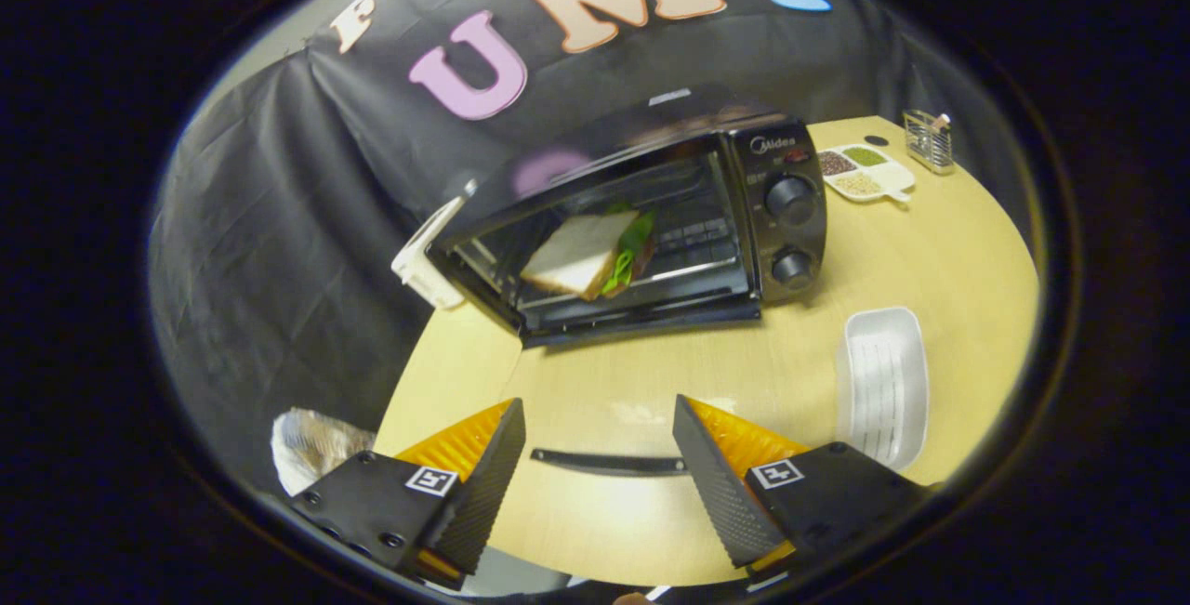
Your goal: Open the toaster oven, put the food inside, and close the toaster oven door.
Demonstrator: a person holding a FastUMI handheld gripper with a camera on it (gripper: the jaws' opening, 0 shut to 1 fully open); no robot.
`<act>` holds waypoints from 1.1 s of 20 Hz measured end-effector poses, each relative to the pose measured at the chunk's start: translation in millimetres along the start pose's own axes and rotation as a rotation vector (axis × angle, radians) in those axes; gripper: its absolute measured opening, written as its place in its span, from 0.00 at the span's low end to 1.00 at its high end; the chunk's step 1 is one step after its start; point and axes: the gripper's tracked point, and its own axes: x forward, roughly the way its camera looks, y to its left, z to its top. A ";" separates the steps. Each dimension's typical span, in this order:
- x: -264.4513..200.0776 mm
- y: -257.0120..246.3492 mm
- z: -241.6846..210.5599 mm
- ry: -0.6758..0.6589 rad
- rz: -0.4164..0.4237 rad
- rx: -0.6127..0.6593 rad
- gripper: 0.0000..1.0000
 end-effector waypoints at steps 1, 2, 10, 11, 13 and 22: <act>-3.3 -0.7 -8.7 0.019 0.003 -0.008 0.98; -4.7 -2.2 -16.4 0.039 0.005 -0.012 0.98; 6.4 -33.7 -73.8 0.192 -0.042 -0.055 0.99; 7.8 -37.0 -74.9 0.197 -0.050 -0.064 0.99; 12.6 -44.0 -74.7 0.199 -0.062 -0.075 0.99; 14.4 -42.9 -58.7 0.143 -0.059 -0.039 0.99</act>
